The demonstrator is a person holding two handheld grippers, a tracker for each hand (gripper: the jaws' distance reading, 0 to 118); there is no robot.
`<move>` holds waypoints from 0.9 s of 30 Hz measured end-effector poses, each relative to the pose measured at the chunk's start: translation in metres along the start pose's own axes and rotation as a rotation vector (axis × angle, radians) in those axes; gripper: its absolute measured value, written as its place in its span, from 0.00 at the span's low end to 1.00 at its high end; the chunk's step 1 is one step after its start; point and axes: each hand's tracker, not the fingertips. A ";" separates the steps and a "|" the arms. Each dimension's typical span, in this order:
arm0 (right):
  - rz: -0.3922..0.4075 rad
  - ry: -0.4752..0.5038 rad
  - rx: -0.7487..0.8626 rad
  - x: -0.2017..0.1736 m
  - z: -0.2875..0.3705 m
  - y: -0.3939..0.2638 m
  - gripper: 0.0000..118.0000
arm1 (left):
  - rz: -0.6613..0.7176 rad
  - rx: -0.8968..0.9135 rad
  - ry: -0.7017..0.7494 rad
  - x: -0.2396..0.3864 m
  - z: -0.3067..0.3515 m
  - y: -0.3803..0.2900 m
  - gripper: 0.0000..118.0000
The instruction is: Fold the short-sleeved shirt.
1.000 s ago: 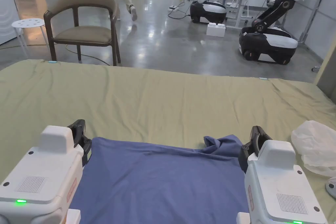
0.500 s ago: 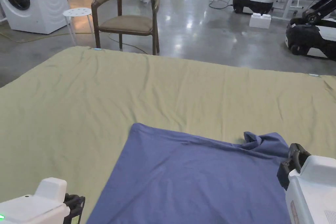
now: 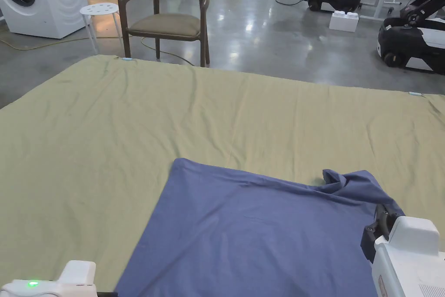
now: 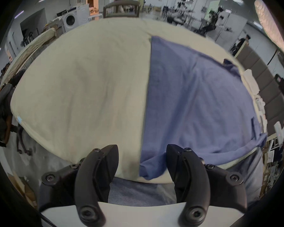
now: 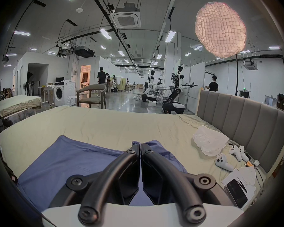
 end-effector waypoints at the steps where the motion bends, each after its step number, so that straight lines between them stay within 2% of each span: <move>1: 0.000 -0.001 -0.005 0.000 0.000 -0.001 0.00 | -0.024 -0.045 0.022 0.002 -0.006 -0.001 0.53; 6: 0.002 -0.011 -0.025 0.004 0.002 -0.007 0.00 | -0.055 -0.044 0.030 0.002 -0.011 -0.004 0.53; 10: -0.002 -0.014 -0.043 0.007 0.003 -0.012 0.00 | -0.081 -0.055 0.050 0.010 -0.012 -0.007 0.50; 12: -0.006 -0.016 -0.050 0.010 0.005 -0.014 0.00 | -0.092 -0.054 0.046 0.016 -0.011 -0.010 0.42; 14: -0.010 -0.015 -0.059 0.014 0.008 -0.015 0.00 | -0.091 -0.054 0.033 0.017 -0.010 -0.009 0.28; 15: -0.011 -0.016 -0.062 0.017 0.010 -0.015 0.00 | -0.095 -0.054 0.018 0.016 -0.011 -0.009 0.17; 16: -0.011 -0.016 -0.066 0.020 0.013 -0.016 0.00 | -0.102 -0.050 -0.002 0.017 -0.010 -0.009 0.01; 20: 0.001 -0.011 -0.111 0.043 0.029 -0.017 0.00 | -0.136 -0.040 0.001 0.022 -0.001 -0.013 0.01; 23: 0.020 -0.016 -0.247 0.071 0.045 -0.024 0.03 | -0.100 -0.021 -0.024 0.014 0.005 -0.015 0.00; 24: 0.024 -0.025 -0.289 0.081 0.049 -0.028 0.08 | -0.099 -0.018 -0.029 0.013 0.007 -0.016 0.00; 27: 0.011 -0.056 -0.456 0.113 0.062 -0.048 0.46 | -0.100 -0.003 -0.030 0.019 0.016 -0.018 0.00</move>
